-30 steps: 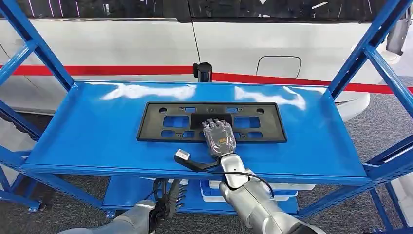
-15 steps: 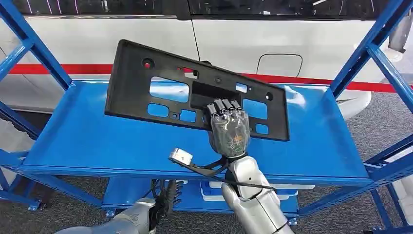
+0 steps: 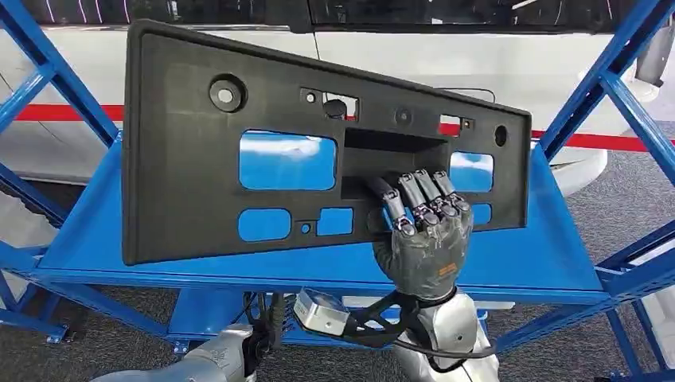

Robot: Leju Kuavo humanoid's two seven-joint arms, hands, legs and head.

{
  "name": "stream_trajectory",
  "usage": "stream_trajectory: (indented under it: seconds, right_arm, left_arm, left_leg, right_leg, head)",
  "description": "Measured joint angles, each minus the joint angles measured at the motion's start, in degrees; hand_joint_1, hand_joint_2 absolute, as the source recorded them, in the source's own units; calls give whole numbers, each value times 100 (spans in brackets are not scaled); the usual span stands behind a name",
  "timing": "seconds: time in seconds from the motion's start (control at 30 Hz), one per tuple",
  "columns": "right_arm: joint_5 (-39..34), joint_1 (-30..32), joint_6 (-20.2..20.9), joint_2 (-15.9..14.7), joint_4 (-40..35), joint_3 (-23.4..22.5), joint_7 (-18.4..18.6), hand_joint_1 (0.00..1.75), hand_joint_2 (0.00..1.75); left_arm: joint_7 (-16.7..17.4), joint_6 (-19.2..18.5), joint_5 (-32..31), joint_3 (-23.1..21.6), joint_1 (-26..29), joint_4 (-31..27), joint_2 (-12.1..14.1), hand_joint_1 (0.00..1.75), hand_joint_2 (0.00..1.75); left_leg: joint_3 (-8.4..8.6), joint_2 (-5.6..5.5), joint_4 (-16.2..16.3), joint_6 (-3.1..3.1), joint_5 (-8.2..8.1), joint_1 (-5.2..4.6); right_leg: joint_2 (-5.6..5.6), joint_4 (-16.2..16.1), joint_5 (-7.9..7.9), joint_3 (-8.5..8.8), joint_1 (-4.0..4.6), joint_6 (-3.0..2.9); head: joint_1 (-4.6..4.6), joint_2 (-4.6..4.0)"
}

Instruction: Take the parts from the cabinet and place them on the table.

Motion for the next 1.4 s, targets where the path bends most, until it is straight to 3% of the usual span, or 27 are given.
stream_trajectory:
  seconds: [0.1,0.13,0.23,0.27,0.3,0.33,0.4,0.43,0.47,0.53,0.6,0.63,0.67,0.8,0.83,0.9,0.93,0.97,1.0,1.03,1.1,1.13,1.17,1.27,1.3,1.33,1.4]
  right_arm:
    - [-39,116,0,-109,-293,61,39,175,175]
    - [-70,165,0,-155,-378,87,42,175,175]
    - [-249,362,0,-260,-599,120,-118,175,175]
    - [-333,435,0,-282,-675,120,-208,175,175]
    - [-457,527,0,-310,-739,120,-329,175,175]
    - [-619,628,0,-323,-824,96,-497,175,175]
    - [-1154,971,0,-310,-950,-71,-1216,175,175]
    - [-1510,1157,0,-277,-988,-186,-1731,175,175]
    - [-1923,1356,0,-197,-1014,-362,-2263,175,175]
    - [-2550,1766,0,80,-1025,-768,-3182,175,175]
    - [-2802,1972,0,267,-1036,-1142,-3554,175,175]
    - [-2824,2028,0,317,-1036,-1246,-3585,175,175]
    - [-2830,2126,0,402,-1064,-1353,-3606,175,175]
    - [-2876,2285,0,579,-1086,-1543,-3650,175,175]
    - [-2927,2305,0,619,-1090,-1572,-3683,175,175]
    - [-3128,2352,0,697,-1090,-1622,-3823,175,175]
    - [-3246,2383,0,708,-1090,-1646,-3895,175,175]
    - [-3361,2417,0,710,-1090,-1676,-3977,175,175]
    - [-3423,2446,0,710,-1090,-1703,-4037,175,175]
    - [-3453,2466,0,719,-1090,-1725,-4068,175,175]
    - [-3488,2476,0,743,-1097,-1747,-4074,175,175]
    - [-3497,2481,0,759,-1099,-1755,-4074,175,175]
    - [-3501,2493,0,761,-1099,-1762,-4074,175,175]
    - [-3517,2502,0,780,-1099,-1788,-4081,175,175]
    - [-3534,2502,0,791,-1101,-1799,-4081,175,175]
    - [-3539,2501,0,789,-1099,-1801,-4081,175,175]
    - [-3550,2487,0,778,-1097,-1806,-4081,175,175]
  left_arm:
    - [-70,13,98,0,17,2,-9,0,0]
    - [-85,13,118,0,23,2,-9,0,0]
    - [-122,-9,118,2,39,4,-11,0,0]
    - [-142,-7,133,2,41,13,-17,0,0]
    - [-153,11,182,2,71,13,-17,0,0]
    - [-217,40,234,2,97,15,-17,0,0]
    - [-352,127,326,2,135,15,-28,0,0]
    - [-415,177,402,4,160,15,-28,0,0]
    - [-472,229,491,4,193,15,-28,0,0]
    - [-540,291,564,4,245,15,-28,0,0]
    - [-566,308,605,4,256,15,-28,0,0]
    - [-573,313,607,4,246,15,-26,0,0]
    - [-577,326,612,4,254,15,-31,0,0]
    - [-601,350,640,7,255,17,-42,0,0]
    - [-621,365,673,9,247,20,-42,0,0]
    - [-692,441,823,9,257,17,-42,0,0]
    - [-732,453,905,11,273,17,-37,0,0]
    - [-760,446,981,11,283,11,-33,0,0]
    - [-778,433,1025,11,286,-2,-31,0,0]
    - [-791,420,1038,13,282,-15,-31,0,0]
    - [-811,411,1060,17,263,-33,-31,0,0]
    - [-817,409,1060,20,246,-42,-28,0,0]
    - [-824,407,1066,20,237,-44,-31,0,0]
    - [-826,402,1103,26,229,-72,-24,0,0]
    - [-813,370,1143,26,217,-90,-24,0,0]
    - [-762,330,1150,28,188,-123,-20,0,0]
    - [-655,278,1154,28,131,-195,4,0,0]
  left_leg:
    - [0,-2,1,0,-1,0]
    - [-15,-2,40,26,-29,-18]
    - [-13,-7,18,95,-11,-24]
    - [49,0,-94,146,50,11]
    - [109,27,-189,149,102,53]
    - [114,32,-205,170,113,70]
    - [118,35,-203,166,105,84]
    - [118,34,-197,158,93,92]
    - [130,30,-196,140,80,105]
    - [172,-5,-167,64,22,157]
    - [171,-13,10,-54,-131,211]
    - [100,-5,84,-123,-203,158]
    - [86,-6,133,-137,-224,161]
    - [101,11,201,-221,-327,222]
    - [-19,25,457,-246,-479,221]
    - [-505,31,1373,-284,-894,222]
    - [-738,31,1788,-283,-1031,221]
    - [-892,31,2012,-271,-1030,221]
    - [-898,31,1928,-236,-876,216]
    - [-774,30,1594,-182,-620,203]
    - [-326,28,612,-34,-107,150]
    - [-188,36,305,50,-104,110]
    - [-195,80,276,38,-87,80]
    - [-203,58,230,86,-30,36]
    - [-143,66,79,85,85,131]
    - [-134,67,32,76,124,103]
    - [-179,78,34,91,163,100]
  right_leg:
    - [-1,0,0,0,0,0]
    - [0,-20,12,4,-42,20]
    - [0,-45,32,13,-38,55]
    - [-2,-72,35,28,4,71]
    - [-17,17,-22,-43,-9,77]
    - [-17,271,-150,-163,-1,66]
    - [-18,1241,-486,-642,-48,60]
    - [-19,1665,-599,-871,-72,88]
    - [-23,1820,-593,-981,-105,139]
    - [-40,1281,-280,-755,-173,302]
    - [-114,162,129,-269,-267,487]
    - [-45,223,24,-193,-195,441]
    - [-14,228,22,-238,-219,343]
    - [3,262,-22,-233,-221,201]
    - [-5,263,-31,-221,-219,180]
    - [-15,265,-33,-226,-196,145]
    - [-18,266,-34,-227,-178,145]
    - [-17,266,-34,-226,-163,144]
    - [-14,265,-34,-221,-143,143]
    - [-8,263,-33,-213,-122,142]
    - [4,255,-22,-199,-91,125]
    - [1,255,-19,-200,-107,127]
    - [-8,250,-16,-210,-58,129]
    - [-40,189,44,-190,-102,220]
    - [-49,225,32,-235,-55,235]
    - [-63,364,-87,-309,-64,217]
    - [-63,1164,-513,-627,-68,155]
  head:
    - [0,0]
    - [0,0]
    - [-2,0]
    - [-7,0]
    - [2,0]
    - [9,0]
    - [26,0]
    - [31,0]
    - [31,0]
    - [31,0]
    - [50,0]
    - [81,0]
    - [56,0]
    - [46,0]
    - [35,0]
    - [35,0]
    - [33,0]
    - [37,0]
    - [35,0]
    - [35,0]
    - [33,0]
    - [48,0]
    - [55,0]
    - [19,0]
    - [37,0]
    - [33,0]
    - [81,0]
